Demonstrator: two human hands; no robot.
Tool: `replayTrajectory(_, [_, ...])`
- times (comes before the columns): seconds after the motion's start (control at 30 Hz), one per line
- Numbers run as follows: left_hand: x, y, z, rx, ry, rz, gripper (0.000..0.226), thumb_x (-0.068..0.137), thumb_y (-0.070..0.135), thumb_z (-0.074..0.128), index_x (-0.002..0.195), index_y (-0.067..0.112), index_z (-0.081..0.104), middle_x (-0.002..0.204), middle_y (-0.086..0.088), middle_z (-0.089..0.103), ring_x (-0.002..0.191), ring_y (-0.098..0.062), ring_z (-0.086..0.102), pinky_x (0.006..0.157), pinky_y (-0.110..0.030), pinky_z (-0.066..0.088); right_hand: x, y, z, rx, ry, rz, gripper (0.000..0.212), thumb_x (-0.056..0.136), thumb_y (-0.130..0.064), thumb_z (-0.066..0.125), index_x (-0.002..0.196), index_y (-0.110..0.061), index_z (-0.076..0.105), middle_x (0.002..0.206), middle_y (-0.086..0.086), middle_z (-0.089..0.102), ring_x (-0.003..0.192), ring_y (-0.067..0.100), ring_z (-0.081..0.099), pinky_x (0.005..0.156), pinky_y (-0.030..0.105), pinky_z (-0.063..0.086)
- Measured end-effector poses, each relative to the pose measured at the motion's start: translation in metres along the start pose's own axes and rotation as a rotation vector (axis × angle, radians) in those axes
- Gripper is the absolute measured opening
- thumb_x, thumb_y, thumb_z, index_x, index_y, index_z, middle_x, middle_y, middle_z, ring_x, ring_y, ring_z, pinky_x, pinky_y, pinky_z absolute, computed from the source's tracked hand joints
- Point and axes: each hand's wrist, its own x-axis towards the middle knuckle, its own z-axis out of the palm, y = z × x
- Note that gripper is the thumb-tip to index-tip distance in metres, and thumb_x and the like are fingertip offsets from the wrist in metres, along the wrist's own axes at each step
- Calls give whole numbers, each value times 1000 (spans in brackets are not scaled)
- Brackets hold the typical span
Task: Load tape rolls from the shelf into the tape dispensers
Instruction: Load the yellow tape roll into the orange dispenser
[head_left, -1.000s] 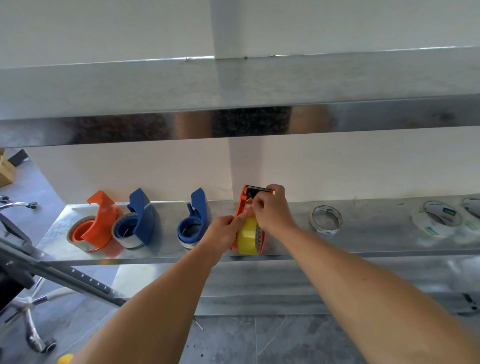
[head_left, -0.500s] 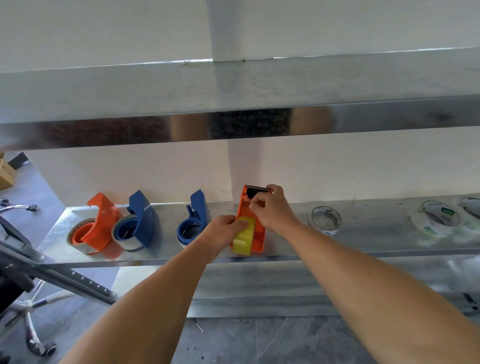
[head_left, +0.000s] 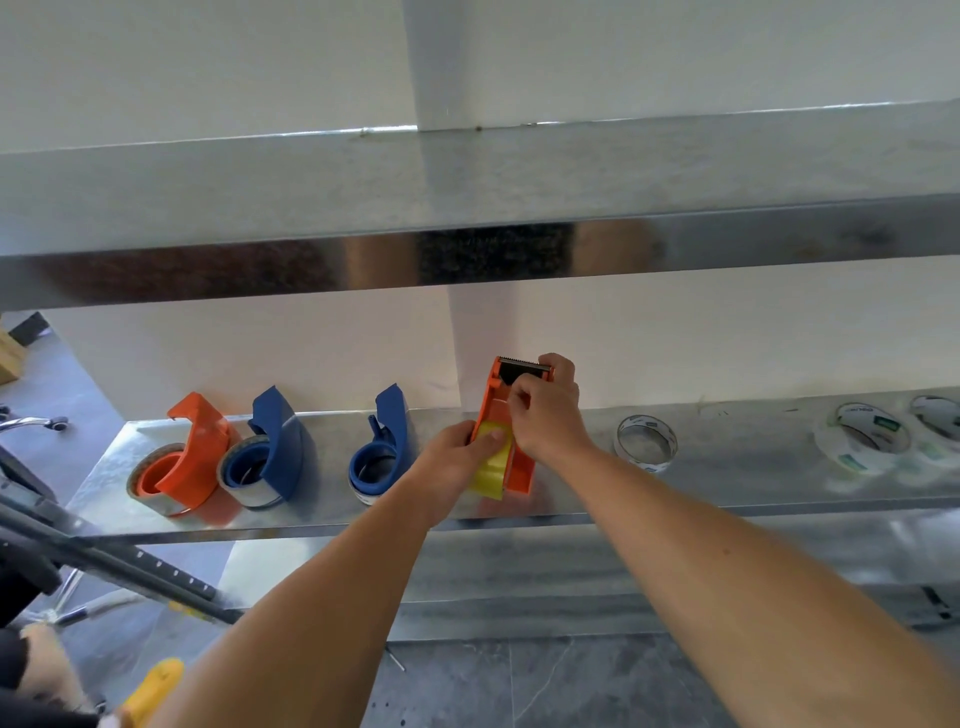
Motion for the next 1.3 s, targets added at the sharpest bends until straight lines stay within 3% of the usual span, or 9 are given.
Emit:
replayTrajectory(0.3, [-2, -2, 0, -79, -49, -65, 11, 99, 21, 57, 109, 20, 59, 109, -6, 70, 106, -27, 65, 100, -44, 49, -1, 2, 3, 5, -10, 8, 16, 98, -18, 48, 86, -17, 59, 140, 5, 28, 117, 25, 45, 98, 25, 36])
replayTrajectory(0.43, [-1, -12, -6, 26, -39, -64, 10, 98, 23, 59, 108, 21, 59, 115, -8, 68, 108, -28, 63, 99, -43, 48, -1, 10, 2, 33, -158, 44, 14, 96, -23, 53, 90, -17, 64, 150, 7, 24, 125, 28, 46, 106, 35, 40])
replayTrajectory(0.57, [-2, -17, -6, 8, -29, -59, 15, 97, 19, 61, 111, 16, 62, 117, -12, 69, 112, -32, 63, 103, -46, 48, 0, 8, -5, 26, -291, 48, 18, 86, -33, 68, 84, -15, 68, 155, 5, 19, 133, 25, 39, 105, 30, 35])
replayTrajectory(0.73, [-6, -17, -6, -20, -15, -80, 15, 97, 21, 61, 111, 17, 63, 115, -10, 70, 110, -31, 65, 106, -50, 46, 0, 5, -10, 9, -350, 5, 10, 84, -29, 74, 82, -20, 71, 153, 5, 24, 133, 25, 38, 107, 31, 33])
replayTrajectory(0.8, [-7, -15, -6, -49, 10, -93, 23, 94, 30, 65, 113, 18, 64, 111, -8, 73, 107, -29, 67, 105, -52, 47, 1, 4, -10, 21, -338, -16, 6, 85, -28, 73, 82, -23, 71, 152, 4, 26, 134, 25, 37, 109, 32, 33])
replayTrajectory(0.93, [-8, -14, -8, -11, 22, -90, 62, 75, 66, 69, 116, 19, 66, 107, -3, 76, 103, -27, 71, 100, -51, 52, 2, 2, -9, -9, -349, -44, 4, 89, -27, 68, 86, -26, 71, 153, 3, 27, 134, 27, 35, 113, 40, 33])
replayTrajectory(1.03, [-9, -13, -9, 0, 24, -83, 43, 90, 53, 65, 110, 16, 67, 107, -9, 75, 103, -32, 70, 99, -54, 52, 2, 0, -8, -11, -355, -55, 9, 86, -29, 72, 78, -30, 67, 150, 3, 29, 133, 27, 35, 112, 42, 33])
replayTrajectory(1.1, [-11, -12, -9, 21, 15, -75, 42, 91, 51, 63, 111, 14, 67, 109, -11, 74, 106, -35, 68, 100, -56, 50, 3, -1, -7, -7, -347, -45, 11, 84, -30, 73, 75, -32, 67, 148, 3, 30, 132, 26, 35, 112, 40, 33])
replayTrajectory(1.3, [-12, -2, -10, 75, -35, -64, 14, 102, 36, 52, 98, 26, 61, 109, -3, 71, 104, -24, 66, 104, -46, 49, 4, -1, -10, 9, -263, -34, 11, 86, -27, 72, 76, -28, 68, 148, 3, 30, 131, 26, 39, 109, 35, 35])
